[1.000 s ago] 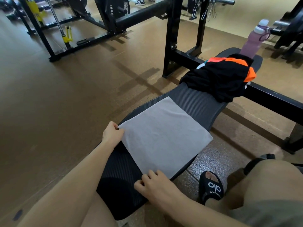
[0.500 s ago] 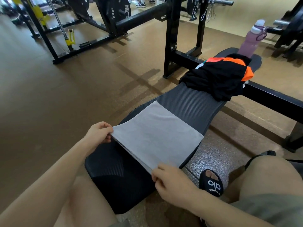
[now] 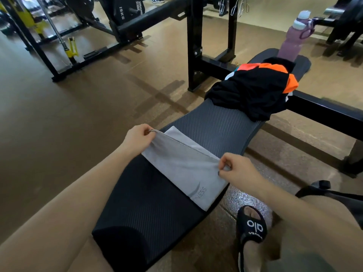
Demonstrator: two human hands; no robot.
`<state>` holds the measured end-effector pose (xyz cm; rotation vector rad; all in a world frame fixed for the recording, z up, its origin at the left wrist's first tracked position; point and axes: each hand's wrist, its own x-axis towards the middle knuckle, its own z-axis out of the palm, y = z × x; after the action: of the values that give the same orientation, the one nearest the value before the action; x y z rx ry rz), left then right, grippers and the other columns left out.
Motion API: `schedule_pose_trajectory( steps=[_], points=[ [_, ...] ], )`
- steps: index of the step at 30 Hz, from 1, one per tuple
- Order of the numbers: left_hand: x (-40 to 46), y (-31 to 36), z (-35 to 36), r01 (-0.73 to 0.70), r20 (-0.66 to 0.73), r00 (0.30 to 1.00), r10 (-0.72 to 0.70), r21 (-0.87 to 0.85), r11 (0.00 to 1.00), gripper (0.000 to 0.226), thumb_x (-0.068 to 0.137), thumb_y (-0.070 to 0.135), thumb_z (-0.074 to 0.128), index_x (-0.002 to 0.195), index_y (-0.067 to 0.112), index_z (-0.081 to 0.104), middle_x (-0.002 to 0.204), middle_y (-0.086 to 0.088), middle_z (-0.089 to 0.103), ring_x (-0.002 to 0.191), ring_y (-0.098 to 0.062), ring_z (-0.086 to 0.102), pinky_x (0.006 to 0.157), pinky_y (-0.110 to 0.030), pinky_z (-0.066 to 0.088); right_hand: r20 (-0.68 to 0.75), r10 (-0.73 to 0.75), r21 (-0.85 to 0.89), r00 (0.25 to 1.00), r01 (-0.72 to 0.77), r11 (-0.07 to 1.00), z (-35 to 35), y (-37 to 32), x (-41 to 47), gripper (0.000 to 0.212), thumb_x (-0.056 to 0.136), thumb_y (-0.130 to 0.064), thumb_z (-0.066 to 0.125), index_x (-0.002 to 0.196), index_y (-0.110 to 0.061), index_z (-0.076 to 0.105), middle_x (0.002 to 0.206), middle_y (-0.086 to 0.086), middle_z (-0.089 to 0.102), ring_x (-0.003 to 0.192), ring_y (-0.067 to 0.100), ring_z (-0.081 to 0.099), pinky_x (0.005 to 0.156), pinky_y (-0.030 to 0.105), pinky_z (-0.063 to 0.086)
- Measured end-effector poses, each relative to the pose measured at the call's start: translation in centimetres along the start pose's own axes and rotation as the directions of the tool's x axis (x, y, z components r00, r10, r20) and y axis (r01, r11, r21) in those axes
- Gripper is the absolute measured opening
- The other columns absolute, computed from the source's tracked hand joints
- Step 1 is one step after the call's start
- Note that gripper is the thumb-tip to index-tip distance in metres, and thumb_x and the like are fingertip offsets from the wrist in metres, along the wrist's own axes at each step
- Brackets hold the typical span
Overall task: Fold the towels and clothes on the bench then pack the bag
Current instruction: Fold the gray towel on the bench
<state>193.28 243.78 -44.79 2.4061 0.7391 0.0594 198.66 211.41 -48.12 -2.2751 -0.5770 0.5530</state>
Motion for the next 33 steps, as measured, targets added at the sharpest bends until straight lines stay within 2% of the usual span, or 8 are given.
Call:
schedule_pose_trajectory(
  steps=[4,8,13,18,22,25,27,33],
  points=[
    [2.8,0.6,2.8,-0.073,0.002,0.997,0.073,0.110,0.991,0.018,0.100,0.021,0.052,0.086,0.012,0.057,0.082,0.003,0.047,0.086,-0.017,0.048,0.075,-0.032,0.039,0.122,0.084,-0.026,0.989,-0.082,0.996,-0.5,1.6,2.3,0.012,0.079,-0.013,0.070,0.078,-0.023,0.063,0.075,-0.008,0.057,0.069,0.008,0.052,0.056,0.025,0.038],
    [4.7,0.3,5.0,-0.061,0.038,0.998,0.056,0.134,0.989,0.025,0.103,0.023,0.046,0.086,0.007,0.053,0.082,-0.001,0.053,0.077,-0.018,0.049,0.061,-0.027,0.036,0.193,0.133,-0.031,0.972,-0.129,0.991,-0.3,2.6,3.5,0.009,0.077,-0.017,0.069,0.078,-0.024,0.065,0.078,-0.009,0.062,0.071,0.007,0.057,0.056,0.023,0.041],
    [5.6,0.2,6.7,-0.068,0.039,0.997,0.065,0.088,0.994,0.027,0.105,0.028,0.042,0.081,0.016,0.045,0.076,-0.002,0.058,0.069,-0.016,0.052,0.063,-0.034,0.041,0.233,0.141,-0.069,0.962,-0.128,0.989,-0.8,2.6,4.1,0.008,0.077,-0.017,0.067,0.077,-0.024,0.065,0.073,-0.009,0.062,0.067,0.007,0.057,0.053,0.021,0.037],
    [6.3,0.0,7.2,-0.117,0.052,0.993,0.108,0.221,0.968,0.027,0.107,0.035,0.035,0.087,0.019,0.045,0.078,-0.002,0.060,0.073,-0.019,0.056,0.064,-0.041,0.045,0.218,0.106,-0.178,0.970,-0.068,0.982,-0.6,2.6,4.3,0.005,0.080,-0.023,0.062,0.078,-0.026,0.060,0.075,-0.009,0.062,0.072,0.008,0.057,0.058,0.027,0.041],
    [6.3,-0.3,7.9,-0.149,0.027,0.989,0.147,0.286,0.947,0.028,0.107,0.039,0.031,0.083,0.025,0.039,0.077,0.001,0.057,0.073,-0.017,0.054,0.059,-0.038,0.041,0.207,0.094,-0.152,0.974,-0.063,0.986,-0.9,3.0,4.3,0.005,0.083,-0.022,0.058,0.080,-0.026,0.058,0.078,-0.007,0.063,0.073,0.009,0.059,0.059,0.027,0.043],
    [6.2,-0.3,8.4,-0.151,-0.006,0.987,0.161,0.301,0.942,0.029,0.108,0.039,0.030,0.085,0.025,0.038,0.076,0.002,0.056,0.071,-0.014,0.052,0.059,-0.036,0.038,0.209,0.086,-0.101,0.974,-0.065,0.993,-1.1,3.2,3.9,0.006,0.085,-0.022,0.057,0.081,-0.027,0.057,0.078,-0.005,0.065,0.070,0.009,0.063,0.067,0.037,0.055],
    [6.1,-0.3,8.5,-0.145,-0.025,0.987,0.161,0.309,0.940,0.029,0.108,0.039,0.029,0.085,0.025,0.038,0.076,0.003,0.055,0.070,-0.014,0.052,0.060,-0.036,0.039,0.191,0.067,-0.090,0.979,-0.051,0.995,-1.0,3.3,3.7,0.007,0.085,-0.021,0.057,0.081,-0.027,0.056,0.075,-0.004,0.064,0.068,0.010,0.063,0.067,0.040,0.057],
    [6.0,-0.5,9.1,-0.132,-0.059,0.985,0.160,0.327,0.936,0.028,0.108,0.039,0.028,0.086,0.027,0.038,0.079,0.006,0.054,0.070,-0.011,0.052,0.063,-0.037,0.043,0.156,0.051,-0.132,0.986,-0.031,0.991,-1.0,3.1,3.7,0.010,0.087,-0.021,0.056,0.080,-0.028,0.053,0.073,-0.007,0.061,0.067,0.008,0.056,0.054,0.025,0.039]
  ],
)
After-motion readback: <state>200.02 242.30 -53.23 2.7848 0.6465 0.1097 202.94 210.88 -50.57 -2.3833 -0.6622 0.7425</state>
